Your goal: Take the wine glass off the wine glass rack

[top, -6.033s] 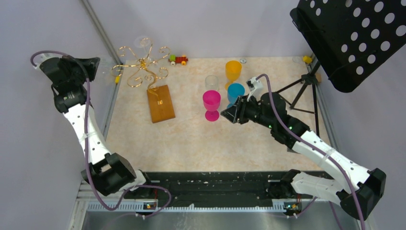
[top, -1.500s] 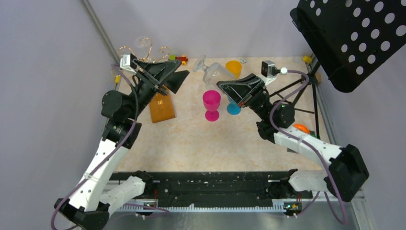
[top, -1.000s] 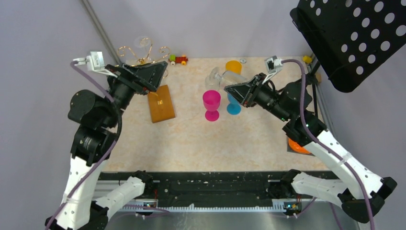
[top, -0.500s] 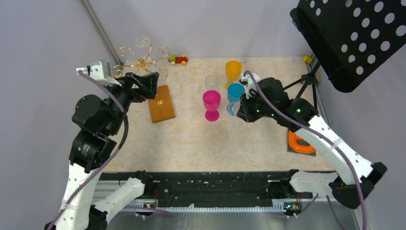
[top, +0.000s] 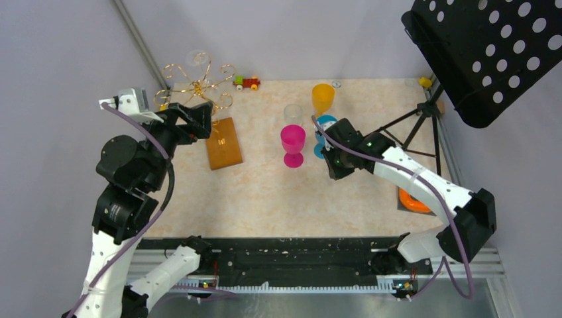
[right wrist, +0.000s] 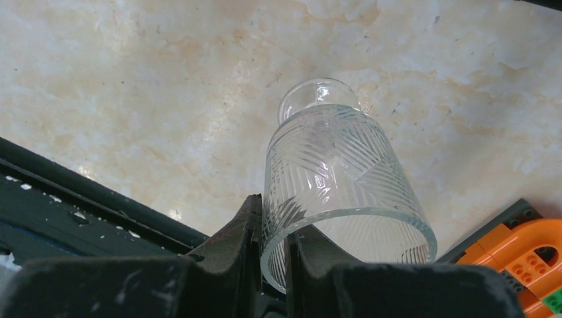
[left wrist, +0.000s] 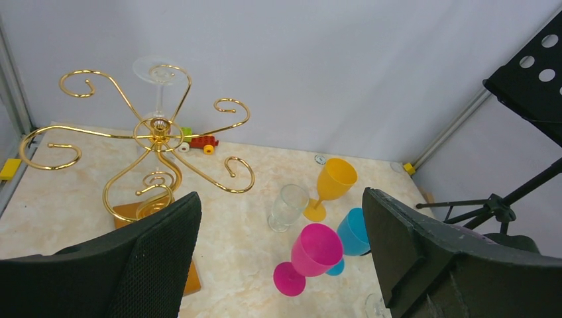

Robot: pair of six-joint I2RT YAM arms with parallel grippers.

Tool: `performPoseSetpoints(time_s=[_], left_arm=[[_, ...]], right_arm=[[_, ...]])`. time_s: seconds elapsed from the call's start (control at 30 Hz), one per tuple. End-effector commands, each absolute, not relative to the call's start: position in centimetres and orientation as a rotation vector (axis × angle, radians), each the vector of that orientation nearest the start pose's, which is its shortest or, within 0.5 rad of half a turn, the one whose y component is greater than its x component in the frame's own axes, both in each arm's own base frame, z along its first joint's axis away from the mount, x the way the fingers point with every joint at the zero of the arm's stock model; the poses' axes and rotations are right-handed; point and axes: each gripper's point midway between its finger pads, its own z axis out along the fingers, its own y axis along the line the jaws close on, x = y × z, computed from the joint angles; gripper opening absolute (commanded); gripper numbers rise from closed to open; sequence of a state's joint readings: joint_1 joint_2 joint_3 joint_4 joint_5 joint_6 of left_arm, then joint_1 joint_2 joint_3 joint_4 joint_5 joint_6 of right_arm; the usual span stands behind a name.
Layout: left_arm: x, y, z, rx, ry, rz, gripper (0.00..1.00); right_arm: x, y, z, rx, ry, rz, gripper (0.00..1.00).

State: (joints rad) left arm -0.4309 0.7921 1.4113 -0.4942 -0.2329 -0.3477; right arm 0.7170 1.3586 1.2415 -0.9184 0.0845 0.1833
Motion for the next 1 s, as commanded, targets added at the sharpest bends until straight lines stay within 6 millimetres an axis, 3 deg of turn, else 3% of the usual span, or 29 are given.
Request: performPoseSetpoints(time_s=[0.0, 0.47, 0.57, 0.8, 0.97], left_arm=[[23.3, -6.9, 49.4, -0.158, 1.423, -0.436, 0.94], [22.7, -6.3, 50.4, -0.190, 1.390, -0.441, 0.93], [22.7, -6.4, 50.5, -0.186, 1.395, -0.443, 0.92], [23.3, -6.5, 50.8, -0.205, 1.408, -0.447, 0.92], [24.8, -8.2, 50.9, -0.195, 1.442, -0.497, 0.92]], right_arm=[[25.6, 20.3, 16.2, -0.619, 2.488, 0.193, 0.00], [26.2, 21.3, 10.0, -0.640, 2.611, 0.155, 0.00], [26.5, 21.3, 9.3, -0.637, 2.629, 0.129, 0.06], [27.3, 21.3, 10.5, -0.616, 2.595, 0.113, 0.34], [28.2, 21.8, 13.0, -0.576, 2.519, 0.148, 0.43]])
